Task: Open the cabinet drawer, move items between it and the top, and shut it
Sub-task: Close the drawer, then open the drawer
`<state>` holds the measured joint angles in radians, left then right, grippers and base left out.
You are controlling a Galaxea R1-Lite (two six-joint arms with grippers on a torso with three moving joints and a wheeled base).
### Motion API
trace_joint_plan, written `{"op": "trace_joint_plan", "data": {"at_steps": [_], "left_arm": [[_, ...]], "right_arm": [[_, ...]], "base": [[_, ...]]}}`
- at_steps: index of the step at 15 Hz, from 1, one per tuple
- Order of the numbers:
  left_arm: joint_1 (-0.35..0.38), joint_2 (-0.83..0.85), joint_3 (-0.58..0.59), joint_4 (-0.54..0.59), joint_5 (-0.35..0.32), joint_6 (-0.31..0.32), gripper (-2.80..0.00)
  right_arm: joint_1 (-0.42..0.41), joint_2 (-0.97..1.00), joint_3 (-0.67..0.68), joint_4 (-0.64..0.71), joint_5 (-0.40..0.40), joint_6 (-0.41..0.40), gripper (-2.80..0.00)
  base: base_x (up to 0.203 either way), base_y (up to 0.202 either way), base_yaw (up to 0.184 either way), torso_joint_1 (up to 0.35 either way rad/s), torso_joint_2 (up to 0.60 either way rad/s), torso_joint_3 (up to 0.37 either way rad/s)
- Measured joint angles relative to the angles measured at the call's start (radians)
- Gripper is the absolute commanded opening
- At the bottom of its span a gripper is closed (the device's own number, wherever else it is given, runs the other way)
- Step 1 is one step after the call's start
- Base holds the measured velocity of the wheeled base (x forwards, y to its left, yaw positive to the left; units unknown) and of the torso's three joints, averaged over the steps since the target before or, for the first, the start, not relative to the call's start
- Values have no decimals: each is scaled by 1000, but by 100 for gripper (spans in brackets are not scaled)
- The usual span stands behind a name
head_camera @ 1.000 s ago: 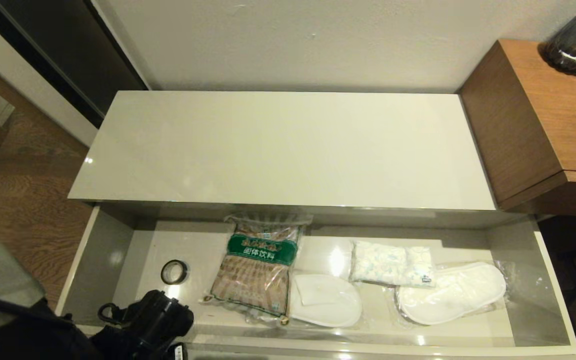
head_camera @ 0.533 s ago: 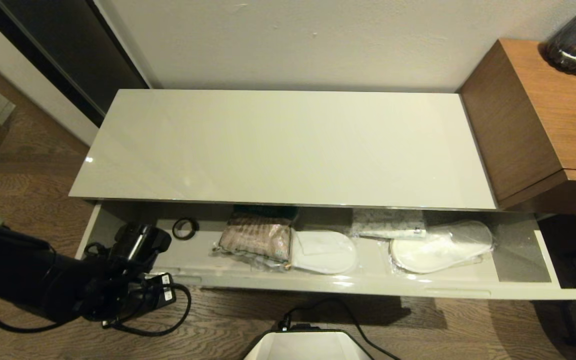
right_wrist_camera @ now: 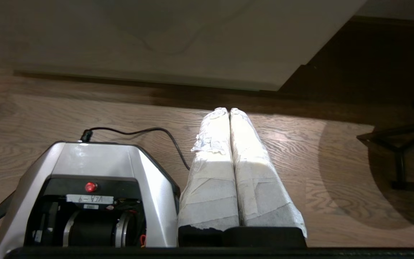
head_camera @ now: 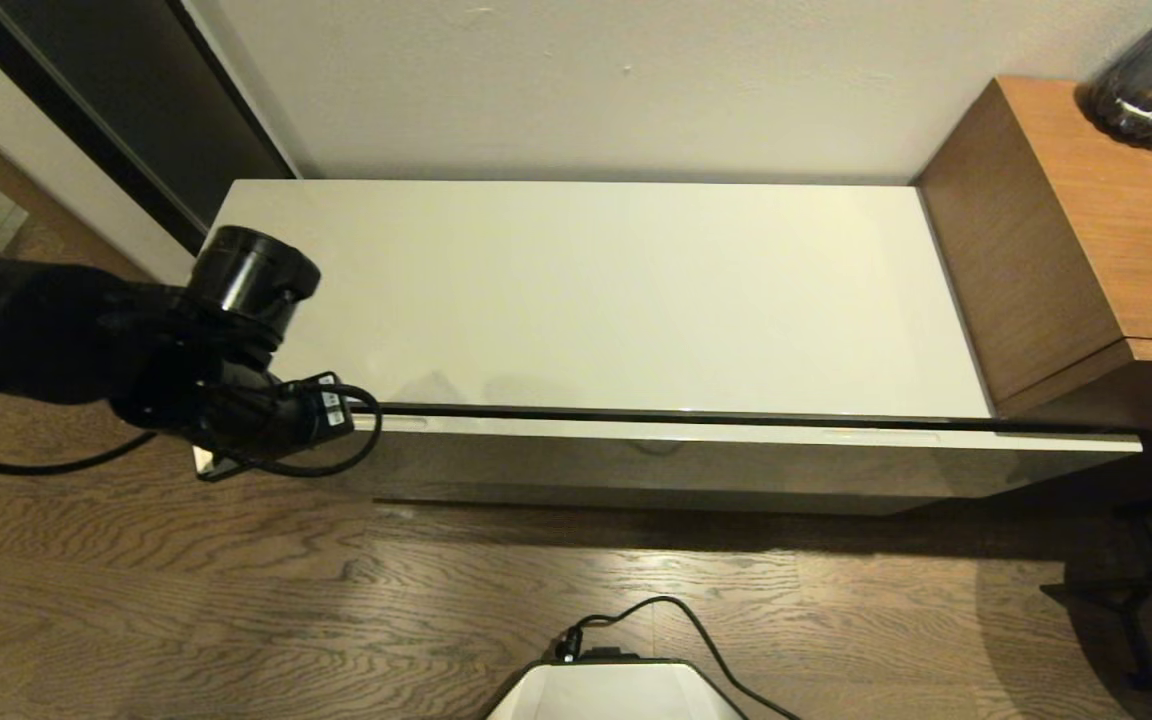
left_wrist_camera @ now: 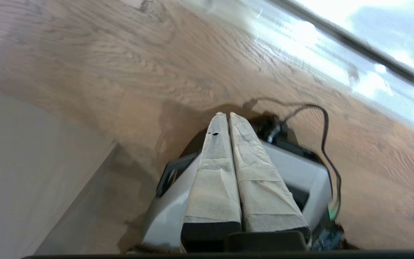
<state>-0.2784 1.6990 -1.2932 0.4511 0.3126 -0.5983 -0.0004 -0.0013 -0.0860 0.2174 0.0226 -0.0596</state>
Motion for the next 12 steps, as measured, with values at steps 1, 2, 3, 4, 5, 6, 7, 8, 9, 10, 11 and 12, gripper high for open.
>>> {"op": "trace_joint_plan", "data": {"at_steps": [1,2,3,4,5,6,7,8,9,10,11,12], "left_arm": [[-14,-57,-3,58,-1,-2,-280],[-27,-121,-4,119,-2,-3,-280],[-37,-195,-7,193,-3,-5,-280],[-43,-262,-8,272,-4,-10,-280],[-47,-333,-10,355,-4,-19,-280],[-50,-398,-13,439,-4,-31,-280],[-51,-459,-13,517,-5,-48,-280],[-50,-517,-15,586,-6,-65,-280],[-41,-582,-12,660,-14,-80,-280],[-28,-648,-5,735,-25,-93,-280],[-9,-707,5,795,-43,-96,-280],[15,-772,19,852,-68,-98,-280]], "right_arm": [[0,0,0,-1,-1,0,-280],[0,0,0,0,0,0,-280],[0,0,0,0,0,0,-280],[0,0,0,-1,0,0,-280],[0,0,0,-1,0,0,-280],[0,0,-1,-1,0,0,-280],[0,0,-1,-1,0,0,-280],[0,0,-1,-1,0,0,-280],[0,0,-1,0,0,0,-280],[0,0,-1,0,0,0,-280],[0,0,-1,0,0,0,-280],[0,0,0,-1,0,0,-280]], "base": [[0,0,0,0,0,0],[0,0,0,0,0,0],[0,0,0,0,0,0],[0,0,0,0,0,0],[0,0,0,0,0,0],[0,0,0,0,0,0],[0,0,0,0,0,0],[0,0,0,0,0,0],[0,0,0,0,0,0],[0,0,0,0,0,0],[0,0,0,0,0,0],[0,0,0,0,0,0]]}}
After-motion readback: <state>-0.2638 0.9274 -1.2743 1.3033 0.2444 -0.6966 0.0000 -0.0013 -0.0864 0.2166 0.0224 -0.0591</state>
